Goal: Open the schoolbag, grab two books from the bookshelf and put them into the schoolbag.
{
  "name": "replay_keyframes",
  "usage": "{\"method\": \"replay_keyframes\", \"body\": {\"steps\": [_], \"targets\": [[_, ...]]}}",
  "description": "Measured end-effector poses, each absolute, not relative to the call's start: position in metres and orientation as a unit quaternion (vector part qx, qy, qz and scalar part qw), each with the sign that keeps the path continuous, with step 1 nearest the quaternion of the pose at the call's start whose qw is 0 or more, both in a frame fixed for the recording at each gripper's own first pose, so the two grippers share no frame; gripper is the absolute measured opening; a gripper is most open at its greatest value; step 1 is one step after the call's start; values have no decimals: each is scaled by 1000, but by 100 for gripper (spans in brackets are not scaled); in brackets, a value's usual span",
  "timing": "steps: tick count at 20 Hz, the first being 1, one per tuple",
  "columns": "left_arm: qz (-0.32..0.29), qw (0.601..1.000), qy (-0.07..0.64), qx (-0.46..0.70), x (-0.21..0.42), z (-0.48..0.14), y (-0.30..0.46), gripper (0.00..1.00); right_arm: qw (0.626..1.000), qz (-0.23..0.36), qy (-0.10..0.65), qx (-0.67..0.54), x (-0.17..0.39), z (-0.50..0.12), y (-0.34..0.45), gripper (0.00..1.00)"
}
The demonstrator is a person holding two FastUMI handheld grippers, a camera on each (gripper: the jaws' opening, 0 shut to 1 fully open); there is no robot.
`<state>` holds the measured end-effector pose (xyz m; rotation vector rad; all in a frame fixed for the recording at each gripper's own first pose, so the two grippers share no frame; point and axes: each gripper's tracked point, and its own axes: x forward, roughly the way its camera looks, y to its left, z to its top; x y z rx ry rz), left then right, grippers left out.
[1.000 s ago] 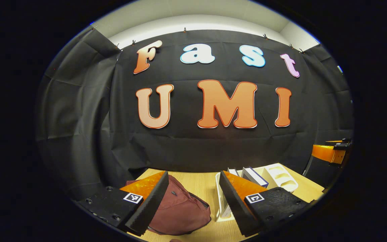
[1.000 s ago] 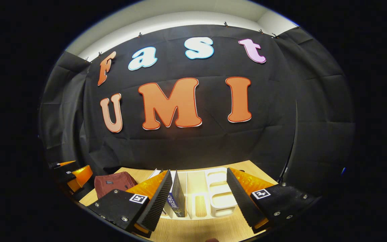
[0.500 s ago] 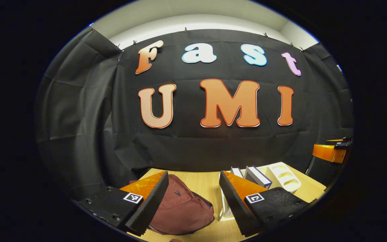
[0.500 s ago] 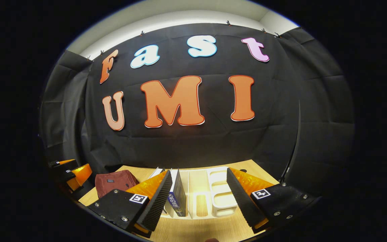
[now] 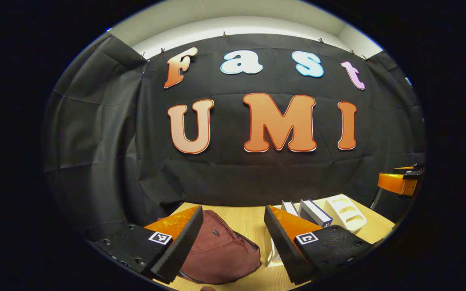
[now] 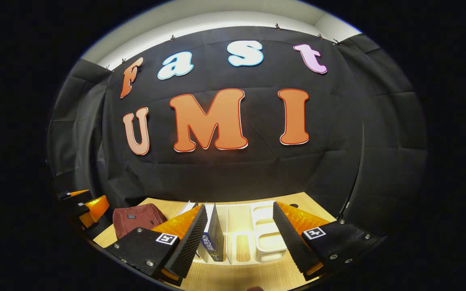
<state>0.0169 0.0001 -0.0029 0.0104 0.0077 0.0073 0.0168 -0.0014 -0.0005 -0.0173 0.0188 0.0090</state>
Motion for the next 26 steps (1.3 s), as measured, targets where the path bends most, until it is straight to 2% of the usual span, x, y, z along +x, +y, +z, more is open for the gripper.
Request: {"method": "replay_keyframes", "body": {"steps": [14, 20, 26], "targets": [[-2, 999, 33, 39, 36, -30, 2, 95, 1000, -5, 23, -11, 29, -12, -6, 96], [-23, 993, 87, 72, 38, -88, -6, 93, 999, -29, 34, -20, 27, -23, -23, 96], [-35, 965, 148, 215, 35, -163, -5, 96, 996, -64, 48, -27, 19, -33, -49, 97]]}}
